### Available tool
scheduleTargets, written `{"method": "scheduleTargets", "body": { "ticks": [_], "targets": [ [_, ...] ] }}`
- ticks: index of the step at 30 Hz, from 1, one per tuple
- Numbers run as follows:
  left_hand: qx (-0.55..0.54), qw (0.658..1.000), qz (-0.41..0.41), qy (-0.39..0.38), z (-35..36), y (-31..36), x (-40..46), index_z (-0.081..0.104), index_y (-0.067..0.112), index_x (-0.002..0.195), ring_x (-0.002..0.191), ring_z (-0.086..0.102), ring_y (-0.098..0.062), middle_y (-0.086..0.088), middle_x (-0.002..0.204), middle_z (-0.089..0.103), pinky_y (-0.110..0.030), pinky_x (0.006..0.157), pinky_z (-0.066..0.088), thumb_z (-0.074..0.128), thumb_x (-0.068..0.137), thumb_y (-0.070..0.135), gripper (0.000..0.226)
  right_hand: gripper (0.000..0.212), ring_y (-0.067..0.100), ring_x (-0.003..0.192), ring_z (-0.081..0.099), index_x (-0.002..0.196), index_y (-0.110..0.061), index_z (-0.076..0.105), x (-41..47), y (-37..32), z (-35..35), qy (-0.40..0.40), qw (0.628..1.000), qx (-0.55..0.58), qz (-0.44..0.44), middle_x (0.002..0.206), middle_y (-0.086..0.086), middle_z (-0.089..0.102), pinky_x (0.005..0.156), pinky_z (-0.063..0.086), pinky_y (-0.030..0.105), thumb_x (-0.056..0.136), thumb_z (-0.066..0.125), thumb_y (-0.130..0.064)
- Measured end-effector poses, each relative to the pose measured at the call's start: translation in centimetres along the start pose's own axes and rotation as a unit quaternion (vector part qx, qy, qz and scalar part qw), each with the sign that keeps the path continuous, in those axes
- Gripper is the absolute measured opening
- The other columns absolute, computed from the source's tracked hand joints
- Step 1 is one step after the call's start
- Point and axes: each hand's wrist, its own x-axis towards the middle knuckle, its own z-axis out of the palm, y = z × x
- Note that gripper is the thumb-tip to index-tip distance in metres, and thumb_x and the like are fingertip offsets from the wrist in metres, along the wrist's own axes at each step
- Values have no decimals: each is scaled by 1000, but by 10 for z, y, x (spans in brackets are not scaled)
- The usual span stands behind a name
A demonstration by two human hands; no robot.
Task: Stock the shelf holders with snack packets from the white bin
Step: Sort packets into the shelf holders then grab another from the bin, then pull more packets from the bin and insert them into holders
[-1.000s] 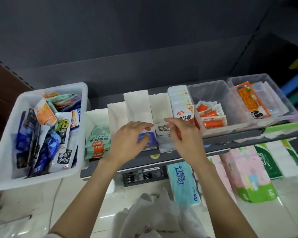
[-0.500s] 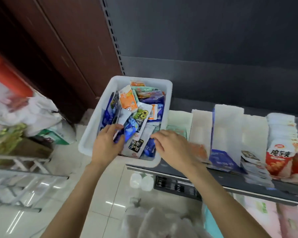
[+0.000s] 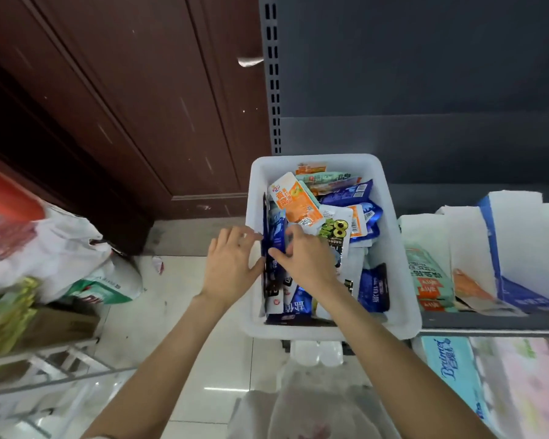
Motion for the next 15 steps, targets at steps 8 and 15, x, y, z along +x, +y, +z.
{"method": "scheduleTargets", "body": {
  "ticks": [8, 15],
  "targets": [
    [-160, 987, -30, 4, -9, -4, 6, 62, 20, 113, 102, 51, -18, 1, 112, 58, -27, 87, 40, 65, 84, 30, 31, 31, 10, 83, 61, 117, -4, 57, 3, 11, -11, 41, 974, 178, 135, 105, 1, 67, 67, 42, 5, 89, 64, -15],
    [-581, 767, -222, -156, -41, 38, 19, 46, 21, 131, 94, 59, -3, 2, 115, 57, -8, 65, 49, 64, 87, 23, 47, 24, 20, 90, 69, 112, -12, 59, -30, 13, -55, 63, 803, 562, 187, 99, 5, 72, 68, 56, 31, 88, 63, -9]
  ]
}}
